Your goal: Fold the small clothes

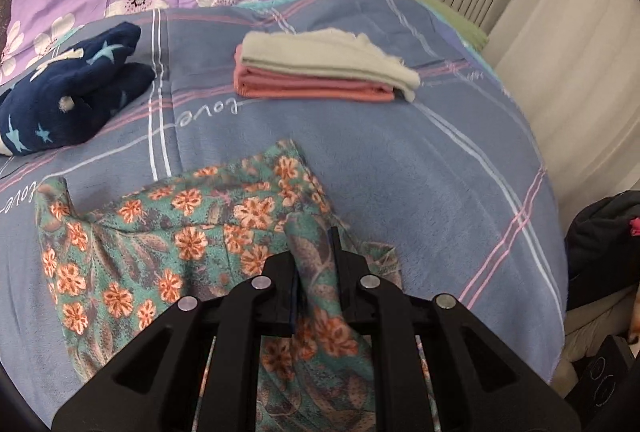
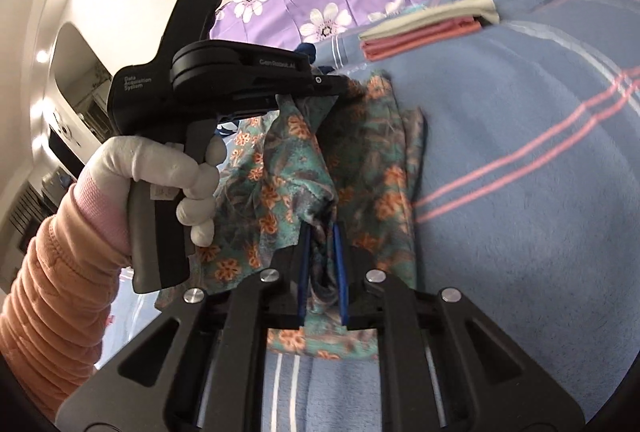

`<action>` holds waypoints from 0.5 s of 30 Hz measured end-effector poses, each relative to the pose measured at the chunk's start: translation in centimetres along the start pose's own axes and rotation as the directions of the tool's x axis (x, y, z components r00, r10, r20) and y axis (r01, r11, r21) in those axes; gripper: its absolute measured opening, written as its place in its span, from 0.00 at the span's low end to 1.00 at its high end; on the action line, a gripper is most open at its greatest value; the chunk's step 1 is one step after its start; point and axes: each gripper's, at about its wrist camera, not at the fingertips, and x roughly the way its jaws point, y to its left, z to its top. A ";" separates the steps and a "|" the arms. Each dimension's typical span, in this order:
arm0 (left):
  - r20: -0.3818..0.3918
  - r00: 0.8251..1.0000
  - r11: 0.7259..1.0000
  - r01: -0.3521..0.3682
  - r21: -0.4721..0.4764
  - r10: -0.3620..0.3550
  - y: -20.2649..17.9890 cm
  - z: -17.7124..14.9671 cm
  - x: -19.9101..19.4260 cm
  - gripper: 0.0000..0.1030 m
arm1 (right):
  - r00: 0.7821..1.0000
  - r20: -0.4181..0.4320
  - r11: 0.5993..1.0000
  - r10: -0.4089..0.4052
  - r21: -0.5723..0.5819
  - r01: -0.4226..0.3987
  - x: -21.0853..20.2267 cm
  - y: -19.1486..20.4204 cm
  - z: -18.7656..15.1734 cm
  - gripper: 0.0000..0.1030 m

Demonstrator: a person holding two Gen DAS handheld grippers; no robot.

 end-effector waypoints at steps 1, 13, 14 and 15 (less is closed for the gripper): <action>-0.008 1.000 1.000 -0.002 -0.001 0.002 0.0 -0.1 0.2 0.11 | 1.000 -0.012 1.000 0.019 0.023 -0.019 0.0 -0.5 -0.2 0.11; 0.081 0.996 0.999 0.034 0.006 -0.035 -1.8 0.0 -1.8 0.11 | 0.988 0.040 0.981 0.149 0.120 -0.153 -2.0 -2.8 0.1 0.10; 0.074 0.996 0.999 0.037 0.034 -0.040 -2.5 0.0 -1.6 0.11 | 0.988 0.043 0.981 0.147 0.118 -0.151 -2.3 -2.9 0.2 0.10; 0.061 0.997 0.998 0.035 0.055 -0.039 -3.0 -0.1 -1.3 0.11 | 0.989 0.038 0.983 0.140 0.118 -0.143 -2.4 -3.0 0.2 0.10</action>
